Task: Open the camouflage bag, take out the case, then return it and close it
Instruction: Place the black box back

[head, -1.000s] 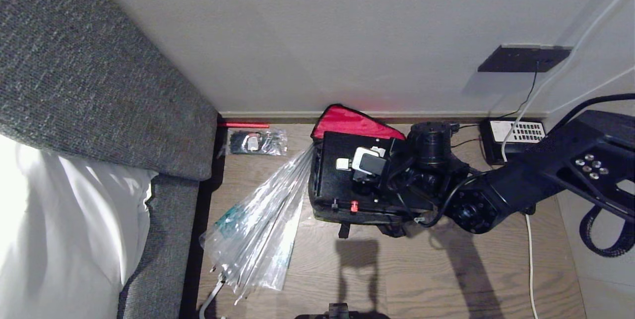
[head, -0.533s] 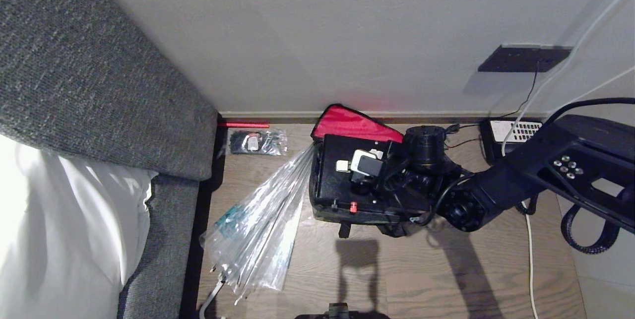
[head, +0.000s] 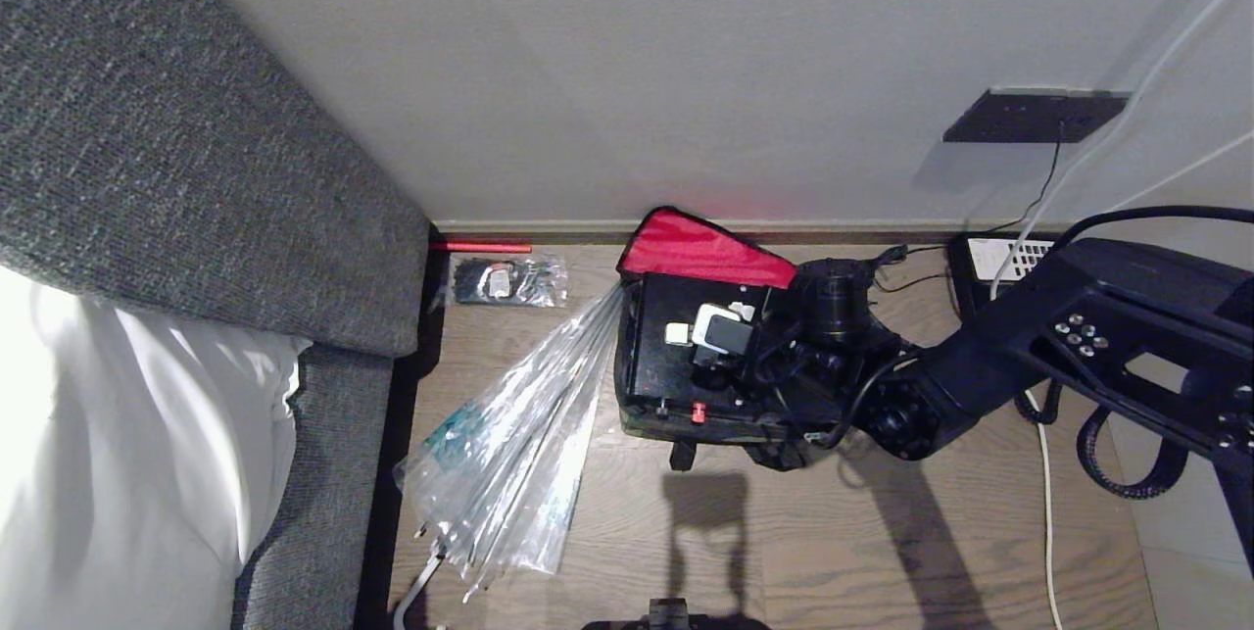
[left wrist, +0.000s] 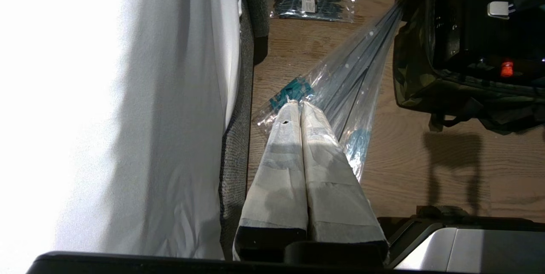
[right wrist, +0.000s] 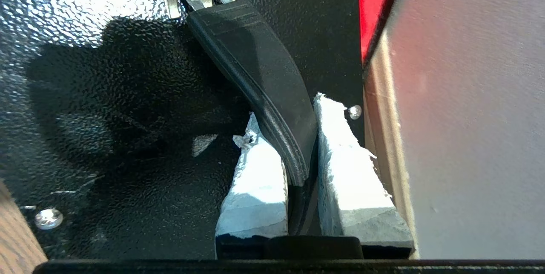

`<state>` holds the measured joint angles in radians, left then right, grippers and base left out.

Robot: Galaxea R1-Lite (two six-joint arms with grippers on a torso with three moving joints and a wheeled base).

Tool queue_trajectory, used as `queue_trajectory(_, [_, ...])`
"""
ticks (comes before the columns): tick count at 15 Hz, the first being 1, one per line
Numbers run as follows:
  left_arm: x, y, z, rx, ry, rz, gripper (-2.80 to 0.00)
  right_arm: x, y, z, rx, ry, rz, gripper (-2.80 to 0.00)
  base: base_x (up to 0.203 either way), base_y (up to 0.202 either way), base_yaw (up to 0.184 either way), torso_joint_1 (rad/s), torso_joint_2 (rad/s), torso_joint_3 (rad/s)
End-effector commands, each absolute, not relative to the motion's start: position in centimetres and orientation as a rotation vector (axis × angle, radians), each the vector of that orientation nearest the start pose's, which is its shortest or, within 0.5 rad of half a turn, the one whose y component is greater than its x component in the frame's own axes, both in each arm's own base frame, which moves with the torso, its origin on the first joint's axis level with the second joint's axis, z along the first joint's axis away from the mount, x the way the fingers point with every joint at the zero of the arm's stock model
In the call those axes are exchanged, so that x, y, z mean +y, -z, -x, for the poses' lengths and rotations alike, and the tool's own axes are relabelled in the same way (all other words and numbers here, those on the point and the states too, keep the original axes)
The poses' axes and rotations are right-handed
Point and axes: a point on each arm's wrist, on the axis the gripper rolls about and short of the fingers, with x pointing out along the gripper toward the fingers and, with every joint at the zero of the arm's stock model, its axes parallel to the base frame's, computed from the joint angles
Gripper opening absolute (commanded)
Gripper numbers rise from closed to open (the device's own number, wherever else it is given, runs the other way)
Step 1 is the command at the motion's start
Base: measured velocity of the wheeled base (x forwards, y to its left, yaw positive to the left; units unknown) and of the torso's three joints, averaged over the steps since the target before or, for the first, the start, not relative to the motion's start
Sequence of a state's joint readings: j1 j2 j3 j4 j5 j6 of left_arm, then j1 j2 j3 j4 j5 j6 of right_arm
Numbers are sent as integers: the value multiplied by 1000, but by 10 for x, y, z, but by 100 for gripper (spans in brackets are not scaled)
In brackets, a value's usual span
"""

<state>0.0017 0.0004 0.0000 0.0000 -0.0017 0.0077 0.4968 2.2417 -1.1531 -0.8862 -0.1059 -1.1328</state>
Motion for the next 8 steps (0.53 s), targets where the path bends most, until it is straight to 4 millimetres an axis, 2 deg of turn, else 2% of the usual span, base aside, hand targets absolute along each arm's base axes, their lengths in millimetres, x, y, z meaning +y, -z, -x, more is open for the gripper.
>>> queue_trajectory(1, [0,-75,23,-2,0,-8,-280,207,-81,-386,-26,-477,1185,-280,0,0,0,0,0,0])
queue_trajectory(8, [0,-75,23,-2,0,-8,-280,216,-54,-402,-1,-491,1176,-280,0,0,0,0,0,0])
